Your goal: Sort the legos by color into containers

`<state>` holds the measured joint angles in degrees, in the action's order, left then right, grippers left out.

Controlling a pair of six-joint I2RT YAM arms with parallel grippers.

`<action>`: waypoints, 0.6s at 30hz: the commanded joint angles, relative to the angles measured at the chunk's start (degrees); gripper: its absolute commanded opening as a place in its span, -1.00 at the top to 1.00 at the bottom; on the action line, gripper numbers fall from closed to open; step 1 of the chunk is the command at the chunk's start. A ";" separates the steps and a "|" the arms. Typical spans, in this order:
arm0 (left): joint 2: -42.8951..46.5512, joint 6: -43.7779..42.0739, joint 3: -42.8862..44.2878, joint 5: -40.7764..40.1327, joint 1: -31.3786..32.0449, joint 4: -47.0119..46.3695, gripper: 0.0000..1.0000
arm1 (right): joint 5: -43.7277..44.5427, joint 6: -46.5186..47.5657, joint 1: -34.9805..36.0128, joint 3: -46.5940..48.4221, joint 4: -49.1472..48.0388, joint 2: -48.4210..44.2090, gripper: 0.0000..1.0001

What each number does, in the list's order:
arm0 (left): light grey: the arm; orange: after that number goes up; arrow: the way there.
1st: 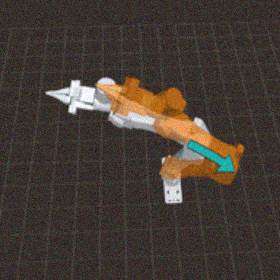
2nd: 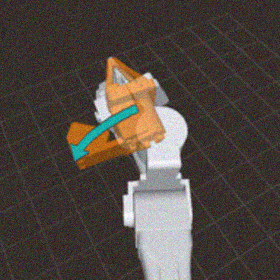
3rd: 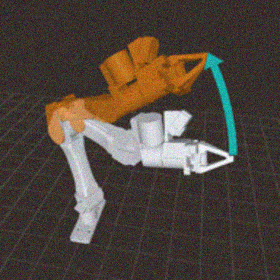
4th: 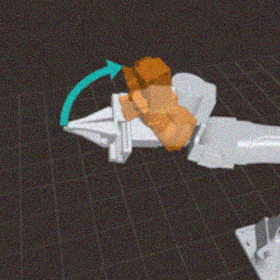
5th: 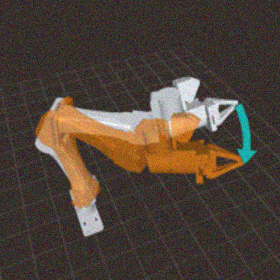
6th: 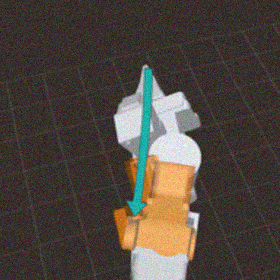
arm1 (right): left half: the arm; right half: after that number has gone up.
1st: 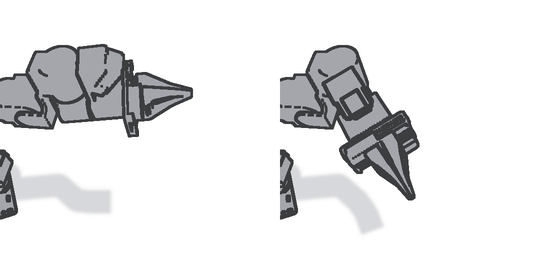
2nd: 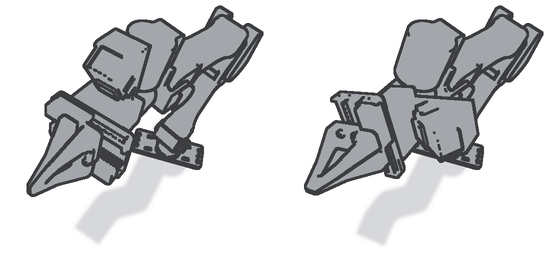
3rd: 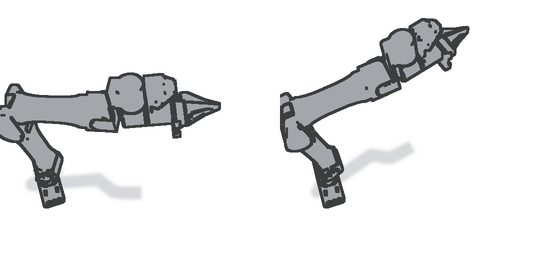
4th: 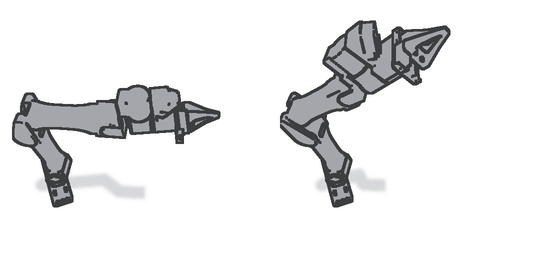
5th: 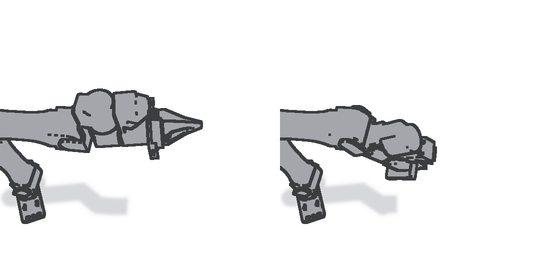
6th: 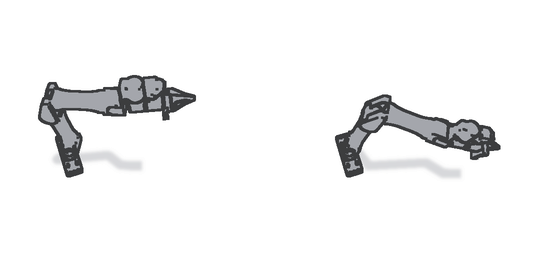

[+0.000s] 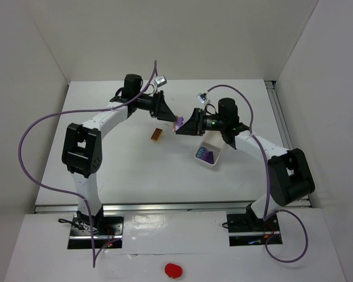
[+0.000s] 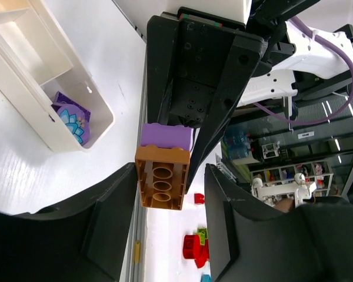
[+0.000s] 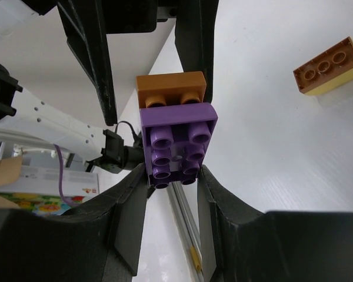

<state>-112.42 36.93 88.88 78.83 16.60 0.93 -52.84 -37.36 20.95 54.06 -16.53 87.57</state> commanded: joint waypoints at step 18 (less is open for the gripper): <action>-2.19 -3.62 6.30 0.19 0.36 3.90 1.00 | 0.89 3.52 -0.30 2.63 4.49 -0.82 0.77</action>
<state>-114.37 34.30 92.16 78.54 16.71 3.73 -52.80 -36.47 20.58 54.89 -15.55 87.57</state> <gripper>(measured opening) 0.382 0.420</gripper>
